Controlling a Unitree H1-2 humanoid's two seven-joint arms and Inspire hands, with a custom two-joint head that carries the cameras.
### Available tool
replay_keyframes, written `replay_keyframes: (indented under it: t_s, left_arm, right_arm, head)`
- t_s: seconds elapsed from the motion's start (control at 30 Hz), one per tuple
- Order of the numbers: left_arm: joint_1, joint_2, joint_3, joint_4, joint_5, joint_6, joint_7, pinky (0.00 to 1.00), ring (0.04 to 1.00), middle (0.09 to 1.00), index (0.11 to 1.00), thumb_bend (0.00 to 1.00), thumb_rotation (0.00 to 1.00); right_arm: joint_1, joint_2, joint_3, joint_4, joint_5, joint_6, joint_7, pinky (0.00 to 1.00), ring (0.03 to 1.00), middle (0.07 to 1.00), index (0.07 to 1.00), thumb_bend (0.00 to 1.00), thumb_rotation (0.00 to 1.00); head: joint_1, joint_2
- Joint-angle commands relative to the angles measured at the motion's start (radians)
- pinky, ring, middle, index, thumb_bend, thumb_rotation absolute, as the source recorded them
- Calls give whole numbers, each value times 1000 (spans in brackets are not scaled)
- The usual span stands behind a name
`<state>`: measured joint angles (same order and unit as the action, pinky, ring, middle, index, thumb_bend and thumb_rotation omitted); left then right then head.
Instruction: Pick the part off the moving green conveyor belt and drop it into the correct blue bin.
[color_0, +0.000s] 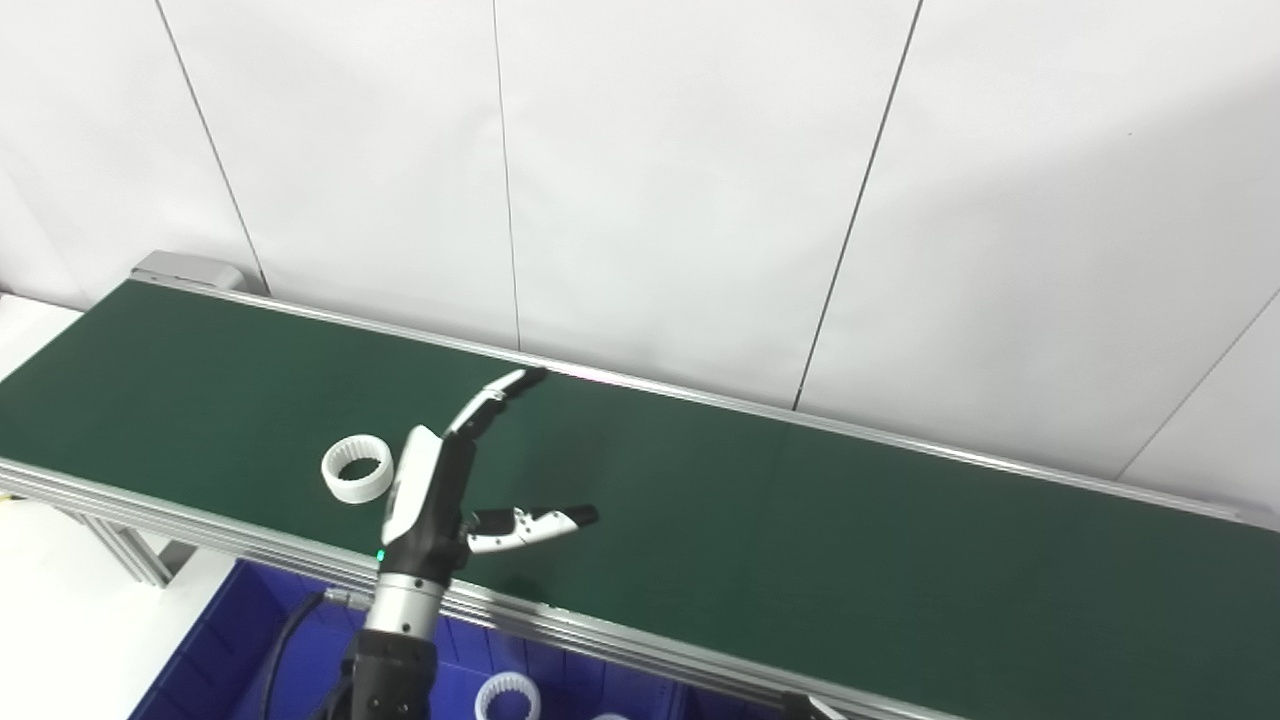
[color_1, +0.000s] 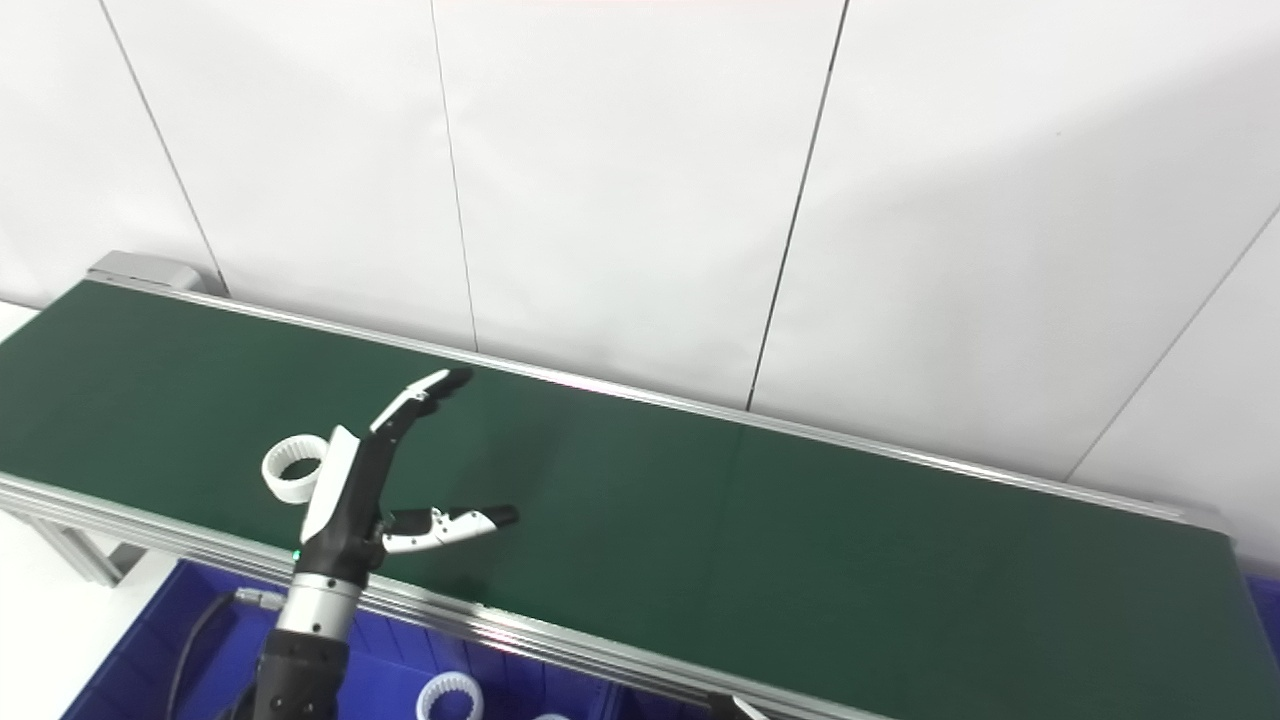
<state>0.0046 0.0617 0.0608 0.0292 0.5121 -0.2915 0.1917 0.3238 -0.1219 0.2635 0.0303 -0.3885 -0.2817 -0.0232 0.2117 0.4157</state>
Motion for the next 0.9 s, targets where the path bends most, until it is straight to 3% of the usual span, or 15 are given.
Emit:
replay_keyframes:
  t_s: [0.0, 0.07, 0.27, 0.53, 0.87]
  left_arm:
    - [-36, 22, 0, 10, 38, -17, 55, 860, 889, 898, 864, 767, 207]
    - [-46, 37, -1, 45, 61, -23, 87, 869, 899, 905, 870, 773, 190]
    - [-64, 71, -11, 79, 167, 80, 129, 848, 915, 944, 915, 777, 151]
    - [-91, 98, -23, 125, 192, 189, 147, 828, 951, 999, 927, 793, 67]
    - [-112, 128, -44, 173, 196, 248, 191, 911, 987, 1000, 940, 787, 0]
  right_arm:
    - [-6, 3, 0, -18, 2, -55, -15, 657, 767, 809, 832, 975, 117]
    - [-6, 3, -1, -23, -1, -43, -12, 657, 769, 810, 833, 974, 124]
    - [-9, 1, -2, -14, 7, -59, -15, 653, 759, 805, 829, 978, 108]
    - [-16, -4, -2, -3, 13, -61, -9, 654, 763, 806, 830, 976, 127]
    - [-17, -3, 0, 2, 5, -69, -19, 647, 756, 799, 820, 983, 145]
  head:
    - [-1, 1]
    - [1, -1]
    - [2, -4]
    - [3, -6]
    - [2, -9]
